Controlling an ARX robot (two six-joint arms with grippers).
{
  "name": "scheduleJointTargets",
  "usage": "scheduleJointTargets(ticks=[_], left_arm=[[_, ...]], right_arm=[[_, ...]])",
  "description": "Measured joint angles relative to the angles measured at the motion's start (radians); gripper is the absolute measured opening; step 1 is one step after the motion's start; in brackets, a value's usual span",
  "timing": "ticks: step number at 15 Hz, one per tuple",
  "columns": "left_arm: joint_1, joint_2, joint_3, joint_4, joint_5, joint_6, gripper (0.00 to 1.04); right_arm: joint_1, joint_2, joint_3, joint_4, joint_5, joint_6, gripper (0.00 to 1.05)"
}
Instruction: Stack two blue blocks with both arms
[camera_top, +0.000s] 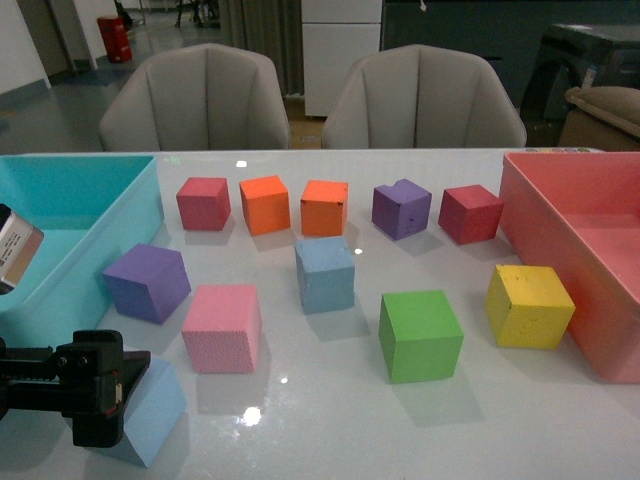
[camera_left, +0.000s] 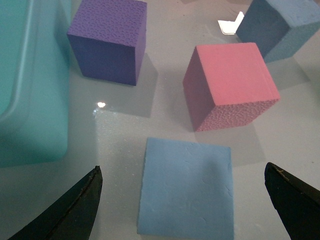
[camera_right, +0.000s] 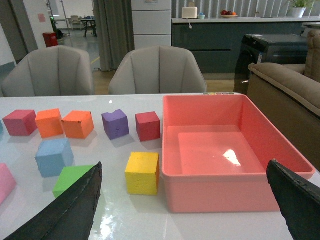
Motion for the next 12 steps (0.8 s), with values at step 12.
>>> scheduleJointTargets(ticks=[12], left_arm=[[-0.009,0.219,0.048,0.132,-0.027,0.026,0.98]], right_arm=[[0.0,0.0,0.0,0.0,0.0,0.0,0.98]])
